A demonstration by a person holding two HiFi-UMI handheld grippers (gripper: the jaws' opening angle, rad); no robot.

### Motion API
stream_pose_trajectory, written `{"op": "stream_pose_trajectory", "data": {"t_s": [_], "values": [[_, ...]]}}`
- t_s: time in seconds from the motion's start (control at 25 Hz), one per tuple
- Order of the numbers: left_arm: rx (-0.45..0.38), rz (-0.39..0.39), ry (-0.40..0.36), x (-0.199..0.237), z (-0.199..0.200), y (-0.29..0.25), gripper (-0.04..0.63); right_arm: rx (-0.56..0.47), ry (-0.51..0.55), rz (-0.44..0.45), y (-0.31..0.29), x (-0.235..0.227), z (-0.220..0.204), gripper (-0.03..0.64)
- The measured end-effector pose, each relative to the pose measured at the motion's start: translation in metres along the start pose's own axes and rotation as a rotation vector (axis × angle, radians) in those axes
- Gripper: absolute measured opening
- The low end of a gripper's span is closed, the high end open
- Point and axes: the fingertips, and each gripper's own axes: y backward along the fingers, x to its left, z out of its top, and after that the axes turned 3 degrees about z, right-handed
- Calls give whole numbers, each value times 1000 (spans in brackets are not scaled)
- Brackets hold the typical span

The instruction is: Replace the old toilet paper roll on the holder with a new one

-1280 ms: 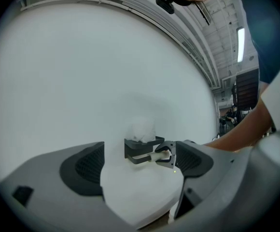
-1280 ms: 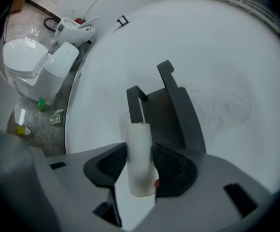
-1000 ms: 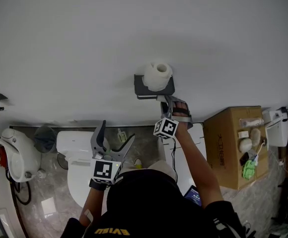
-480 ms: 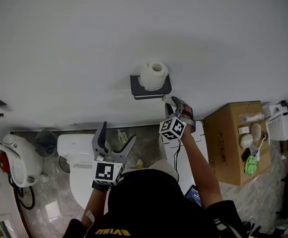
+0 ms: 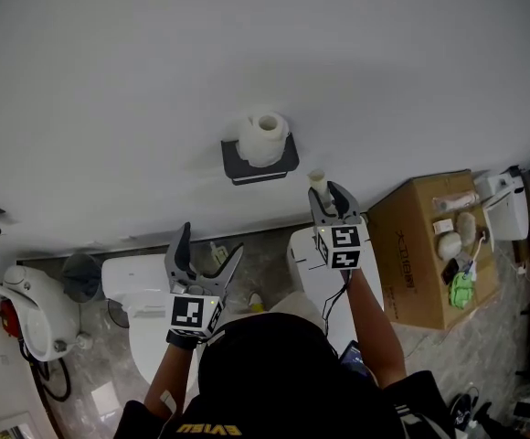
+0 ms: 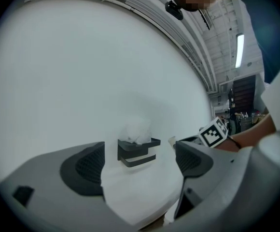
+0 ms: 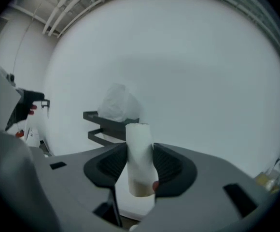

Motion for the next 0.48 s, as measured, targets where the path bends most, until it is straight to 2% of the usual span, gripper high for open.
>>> {"op": "stream_pose_trajectory", "data": {"t_s": [0.12,0.24,0.48], "values": [[-5,-16,-4,6,4,-10,468,-62,-73,17,31,2,18,170],[-22,-10,8,11,11,-21,468,-104,-66,-5,55,-1,36,170],[-58,-20,30,8,25,-32,466,-234,-131,-33,102,-5,64,169]]}}
